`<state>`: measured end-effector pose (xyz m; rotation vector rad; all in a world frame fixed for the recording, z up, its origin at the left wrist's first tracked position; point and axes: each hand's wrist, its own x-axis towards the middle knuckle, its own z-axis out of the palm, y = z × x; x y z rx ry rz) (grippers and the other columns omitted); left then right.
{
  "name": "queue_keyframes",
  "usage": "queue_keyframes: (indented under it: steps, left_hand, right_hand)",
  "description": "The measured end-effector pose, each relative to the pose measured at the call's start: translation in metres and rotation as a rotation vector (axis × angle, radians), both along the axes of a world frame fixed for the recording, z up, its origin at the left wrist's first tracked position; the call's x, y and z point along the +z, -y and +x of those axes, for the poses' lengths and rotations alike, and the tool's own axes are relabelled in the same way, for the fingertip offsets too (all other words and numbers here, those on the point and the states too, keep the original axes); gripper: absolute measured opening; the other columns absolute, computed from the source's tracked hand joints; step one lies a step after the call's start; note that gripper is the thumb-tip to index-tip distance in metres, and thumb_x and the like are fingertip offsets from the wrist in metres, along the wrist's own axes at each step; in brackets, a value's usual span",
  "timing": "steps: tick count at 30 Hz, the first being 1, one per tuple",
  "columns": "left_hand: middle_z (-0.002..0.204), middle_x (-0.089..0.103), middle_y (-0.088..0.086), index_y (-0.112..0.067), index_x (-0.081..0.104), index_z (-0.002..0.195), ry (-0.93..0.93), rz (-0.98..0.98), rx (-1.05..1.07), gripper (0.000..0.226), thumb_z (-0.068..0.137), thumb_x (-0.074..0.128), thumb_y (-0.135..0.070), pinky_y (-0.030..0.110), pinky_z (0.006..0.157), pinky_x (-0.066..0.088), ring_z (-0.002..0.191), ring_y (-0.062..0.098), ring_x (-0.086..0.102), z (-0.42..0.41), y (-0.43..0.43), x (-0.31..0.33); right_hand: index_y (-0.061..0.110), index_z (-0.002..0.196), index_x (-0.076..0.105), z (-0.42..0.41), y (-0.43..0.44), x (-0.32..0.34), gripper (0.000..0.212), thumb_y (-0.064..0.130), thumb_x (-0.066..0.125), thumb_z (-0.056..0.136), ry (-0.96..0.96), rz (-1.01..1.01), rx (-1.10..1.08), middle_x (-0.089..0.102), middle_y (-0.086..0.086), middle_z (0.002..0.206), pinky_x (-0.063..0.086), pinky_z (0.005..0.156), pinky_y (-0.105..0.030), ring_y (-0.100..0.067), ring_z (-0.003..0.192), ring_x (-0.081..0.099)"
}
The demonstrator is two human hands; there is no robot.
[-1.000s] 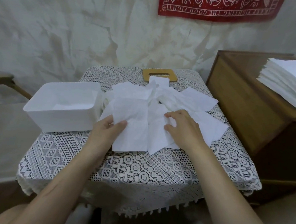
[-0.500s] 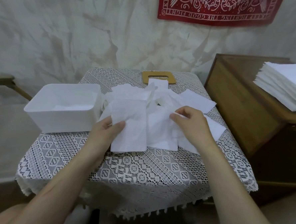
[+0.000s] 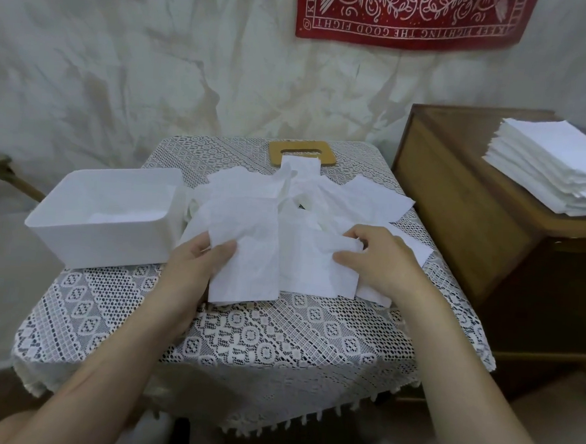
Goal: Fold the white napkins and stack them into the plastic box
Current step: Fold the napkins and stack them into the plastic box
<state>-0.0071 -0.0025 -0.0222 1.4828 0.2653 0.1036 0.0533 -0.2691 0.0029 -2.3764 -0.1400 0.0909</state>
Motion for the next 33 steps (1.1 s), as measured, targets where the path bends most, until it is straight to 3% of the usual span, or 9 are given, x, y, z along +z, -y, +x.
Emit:
queue_keyframes:
  steps: [3, 6, 11, 14, 16, 20, 24, 29, 33]
  left_hand:
    - [0.108, 0.08, -0.002, -0.019, 0.072, 0.116, 0.003, 0.003, -0.008, 0.019, 0.102, 0.061, -0.018, 0.035, 0.073, 0.061, 0.096, 0.018, 0.078, 0.0, 0.0, 0.0]
    - [0.106, 0.08, -0.002, -0.019, 0.072, 0.115, -0.002, 0.006, -0.006, 0.018, 0.102, 0.06, -0.018, 0.034, 0.068, 0.062, 0.094, 0.019, 0.078, 0.0, 0.0, 0.0]
    - [0.111, 0.079, -0.001, -0.017, 0.071, 0.121, -0.002, -0.006, 0.006, 0.021, 0.102, 0.061, -0.019, 0.037, 0.076, 0.061, 0.099, 0.02, 0.077, 0.0, -0.001, 0.001]
    - [0.111, 0.079, -0.002, -0.018, 0.072, 0.119, 0.001, -0.021, -0.002, 0.02, 0.102, 0.06, -0.018, 0.036, 0.077, 0.06, 0.099, 0.019, 0.077, -0.001, 0.002, 0.002]
    - [0.111, 0.08, -0.003, -0.018, 0.072, 0.118, -0.003, -0.029, -0.015, 0.02, 0.102, 0.06, -0.018, 0.037, 0.079, 0.059, 0.099, 0.019, 0.077, -0.002, 0.004, 0.003]
    - [0.111, 0.079, -0.001, -0.015, 0.07, 0.119, -0.01, -0.055, -0.035, 0.02, 0.103, 0.059, -0.018, 0.036, 0.079, 0.059, 0.101, 0.02, 0.077, -0.003, 0.007, 0.005]
    - [0.111, 0.079, -0.001, -0.016, 0.071, 0.116, -0.011, -0.069, -0.026, 0.02, 0.105, 0.057, -0.024, 0.04, 0.085, 0.057, 0.102, 0.02, 0.076, -0.004, 0.007, 0.005]
    - [0.114, 0.079, -0.001, -0.017, 0.07, 0.121, 0.016, -0.068, -0.019, 0.022, 0.105, 0.057, -0.021, 0.033, 0.077, 0.06, 0.102, 0.019, 0.076, -0.004, 0.003, 0.005]
    - [0.117, 0.078, -0.002, -0.019, 0.068, 0.126, 0.035, -0.122, -0.044, 0.025, 0.105, 0.056, -0.018, 0.028, 0.074, 0.062, 0.104, 0.017, 0.076, -0.004, 0.002, 0.007]
  right_hand:
    - [0.027, 0.091, 0.069, 0.004, -0.011, 0.0, 0.018, 0.044, 0.071, 0.087, 0.019, 0.042, 0.005, 0.068, 0.005, 0.095, 0.05, 0.08, -0.035, -0.018, 0.091, 0.062]
    - [0.025, 0.088, 0.071, 0.01, -0.02, -0.007, 0.013, 0.037, 0.066, 0.092, 0.045, 0.016, 0.055, 0.07, 0.002, 0.093, 0.049, 0.079, -0.036, -0.024, 0.093, 0.064]
    - [0.017, 0.089, 0.072, 0.009, -0.015, -0.002, 0.01, 0.023, 0.067, 0.096, 0.063, 0.531, -0.074, 0.074, 0.0, 0.092, 0.054, 0.073, -0.034, -0.02, 0.089, 0.069]
    - [0.014, 0.096, 0.07, 0.001, -0.005, -0.008, 0.005, 0.019, 0.069, 0.096, -0.116, 0.681, -0.149, 0.075, -0.011, 0.104, 0.061, 0.077, -0.043, -0.028, 0.096, 0.073]
    - [0.015, 0.098, 0.07, -0.005, -0.003, -0.019, 0.008, 0.022, 0.073, 0.093, -0.255, 0.611, -0.095, 0.073, -0.014, 0.109, 0.062, 0.083, -0.045, -0.028, 0.097, 0.073]
    - [0.027, 0.087, 0.075, -0.005, -0.011, -0.023, 0.025, 0.052, 0.072, 0.085, -0.128, 0.309, -0.034, 0.069, 0.005, 0.091, 0.051, 0.085, -0.041, -0.019, 0.092, 0.066]
    - [0.024, 0.082, 0.075, 0.003, -0.021, -0.016, 0.023, 0.045, 0.068, 0.091, -0.072, 0.2, -0.065, 0.067, 0.01, 0.081, 0.043, 0.069, -0.03, -0.016, 0.087, 0.062]
    - [0.027, 0.092, 0.076, 0.01, -0.026, -0.026, 0.009, 0.033, 0.072, 0.087, -0.111, 0.191, -0.008, 0.072, 0.012, 0.095, 0.052, 0.085, -0.033, -0.015, 0.099, 0.066]
    - [0.032, 0.075, 0.069, 0.012, -0.016, -0.023, 0.004, 0.034, 0.069, 0.078, -0.072, 0.351, -0.071, 0.067, 0.01, 0.07, 0.05, 0.07, -0.036, -0.023, 0.077, 0.064]
